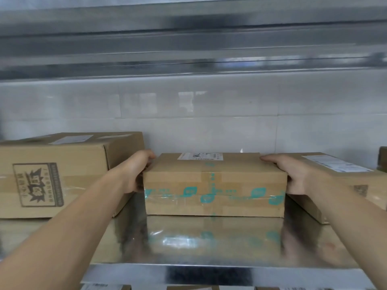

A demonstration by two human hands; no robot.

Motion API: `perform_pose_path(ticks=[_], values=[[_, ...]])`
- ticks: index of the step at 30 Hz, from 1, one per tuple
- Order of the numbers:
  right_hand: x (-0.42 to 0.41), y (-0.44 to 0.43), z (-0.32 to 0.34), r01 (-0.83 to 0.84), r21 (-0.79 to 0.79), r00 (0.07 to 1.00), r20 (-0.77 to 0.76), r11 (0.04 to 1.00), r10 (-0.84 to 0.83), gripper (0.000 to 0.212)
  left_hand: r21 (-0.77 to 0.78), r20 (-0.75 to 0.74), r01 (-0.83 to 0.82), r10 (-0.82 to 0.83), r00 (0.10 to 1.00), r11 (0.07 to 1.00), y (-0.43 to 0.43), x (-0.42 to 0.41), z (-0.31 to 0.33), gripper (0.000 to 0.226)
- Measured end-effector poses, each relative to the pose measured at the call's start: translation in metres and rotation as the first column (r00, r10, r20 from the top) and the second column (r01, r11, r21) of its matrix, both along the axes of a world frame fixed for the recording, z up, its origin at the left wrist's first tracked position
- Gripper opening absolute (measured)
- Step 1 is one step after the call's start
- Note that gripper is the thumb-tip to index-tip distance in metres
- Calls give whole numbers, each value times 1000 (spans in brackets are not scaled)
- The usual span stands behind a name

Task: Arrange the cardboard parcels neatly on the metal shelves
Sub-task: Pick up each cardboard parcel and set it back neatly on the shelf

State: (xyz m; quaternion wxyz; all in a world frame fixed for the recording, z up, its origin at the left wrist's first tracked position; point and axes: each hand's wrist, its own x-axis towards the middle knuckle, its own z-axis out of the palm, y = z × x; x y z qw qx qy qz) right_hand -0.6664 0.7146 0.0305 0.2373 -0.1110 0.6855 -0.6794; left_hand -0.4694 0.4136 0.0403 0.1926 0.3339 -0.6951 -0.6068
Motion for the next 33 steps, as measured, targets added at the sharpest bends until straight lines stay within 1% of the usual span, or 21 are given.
perform_pose_path(ticks=[2, 4, 10, 15, 22, 33], values=[[1, -1, 4, -6, 44, 1000, -9, 999, 7, 33, -54, 95, 30, -25, 995, 998, -5, -4, 3, 38], [1, -3, 8, -7, 113, 1000, -28, 994, 10, 39, -100, 160, 57, -40, 986, 993, -7, -7, 9, 46], [6, -4, 19, -47, 296, 997, -42, 954, 62, 37, -239, 323, 158, -75, 943, 958, -4, -13, 20, 42], [2, -6, 24, -85, 388, 995, -9, 918, 96, 44, -212, 428, 253, -143, 892, 944, -10, -20, 27, 44], [-11, -11, 24, -98, 444, 994, 10, 891, 105, 46, -210, 483, 310, -177, 858, 927, -9, -26, 30, 36], [-23, -11, 20, -144, 476, 986, -6, 868, 167, 46, -179, 469, 311, -197, 861, 933, -15, -31, 25, 36]])
